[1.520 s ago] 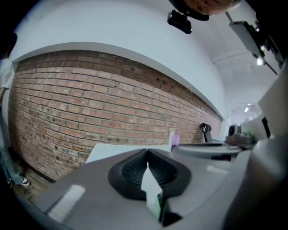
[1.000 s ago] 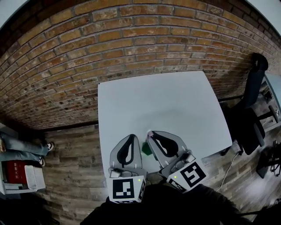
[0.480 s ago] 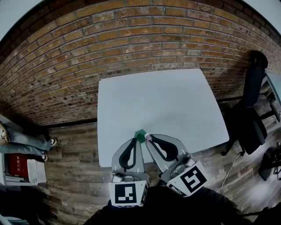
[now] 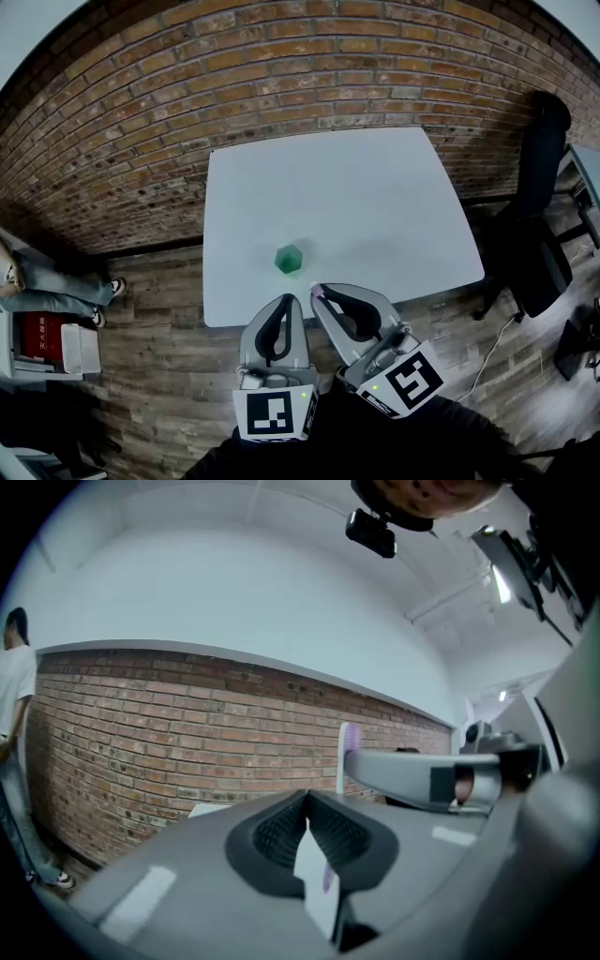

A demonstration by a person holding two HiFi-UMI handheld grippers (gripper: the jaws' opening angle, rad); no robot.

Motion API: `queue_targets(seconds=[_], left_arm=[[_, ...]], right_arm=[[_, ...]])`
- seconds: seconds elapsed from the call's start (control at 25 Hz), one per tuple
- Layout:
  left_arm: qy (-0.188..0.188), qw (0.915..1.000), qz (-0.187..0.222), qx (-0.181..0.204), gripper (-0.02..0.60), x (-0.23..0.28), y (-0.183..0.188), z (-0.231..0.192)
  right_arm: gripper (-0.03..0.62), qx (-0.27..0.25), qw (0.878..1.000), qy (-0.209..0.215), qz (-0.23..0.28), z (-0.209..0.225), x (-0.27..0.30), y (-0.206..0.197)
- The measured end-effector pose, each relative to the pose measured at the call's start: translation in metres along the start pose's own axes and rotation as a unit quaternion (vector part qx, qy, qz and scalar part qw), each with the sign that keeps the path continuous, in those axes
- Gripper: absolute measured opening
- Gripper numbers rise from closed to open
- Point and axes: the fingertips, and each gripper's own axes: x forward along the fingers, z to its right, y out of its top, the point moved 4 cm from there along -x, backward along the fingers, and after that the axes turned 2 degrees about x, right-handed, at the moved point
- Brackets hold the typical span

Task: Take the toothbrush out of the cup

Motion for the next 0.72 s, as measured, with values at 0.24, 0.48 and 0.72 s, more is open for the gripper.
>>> queue_targets(seconds=[0.24, 0.48, 0.72], left_arm=[[0.004, 0.9999, 0.01, 0.006, 0.009, -0.008, 0.006, 0.006], [0.003, 0.9997, 0.018, 0.013, 0.009, -0.008, 0.012, 0.01], [0.004, 0.9996, 0.022, 0.019, 0.008, -0.004, 0.016, 0.01]], right_arm=[[0.029, -0.003, 1.0, 0.008, 0.008, -0.004, -0.007, 0.005], [0.025, -0.009, 1.0, 0.011, 0.015, -0.004, -0.009, 0.011], [0.026, -0.008, 1.0, 0.013, 0.022, -0.001, -0.006, 0.015]])
